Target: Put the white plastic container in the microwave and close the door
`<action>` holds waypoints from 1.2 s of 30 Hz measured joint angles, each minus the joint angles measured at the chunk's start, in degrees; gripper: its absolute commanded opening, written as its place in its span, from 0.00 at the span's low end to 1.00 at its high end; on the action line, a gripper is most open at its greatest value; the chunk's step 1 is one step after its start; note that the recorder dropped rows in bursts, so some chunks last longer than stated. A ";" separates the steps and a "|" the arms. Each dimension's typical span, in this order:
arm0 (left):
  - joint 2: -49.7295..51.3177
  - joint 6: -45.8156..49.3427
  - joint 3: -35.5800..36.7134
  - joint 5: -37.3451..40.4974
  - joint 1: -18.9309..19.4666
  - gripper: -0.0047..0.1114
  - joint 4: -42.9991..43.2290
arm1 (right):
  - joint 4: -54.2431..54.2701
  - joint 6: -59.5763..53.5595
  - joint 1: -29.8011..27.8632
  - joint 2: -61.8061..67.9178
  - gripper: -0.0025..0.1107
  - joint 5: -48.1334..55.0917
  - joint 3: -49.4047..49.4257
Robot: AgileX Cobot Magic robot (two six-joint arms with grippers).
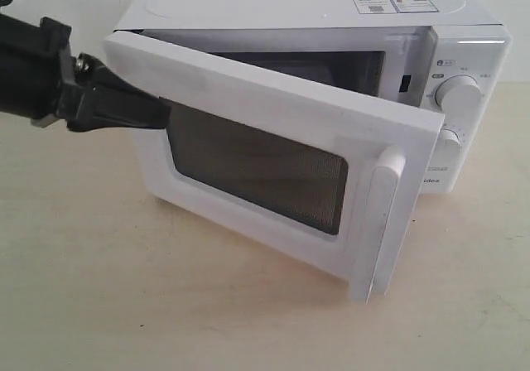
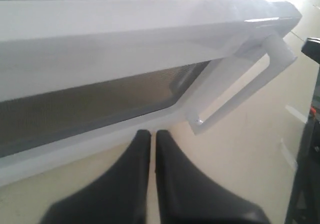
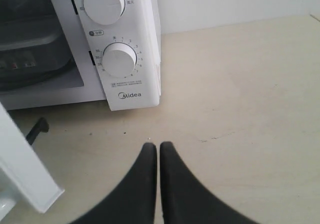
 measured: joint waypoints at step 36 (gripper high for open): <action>-3.27 3.90 -5.60 3.47 -0.50 0.08 -0.59 | 3.40 2.08 0.00 0.00 0.02 -2.11 0.00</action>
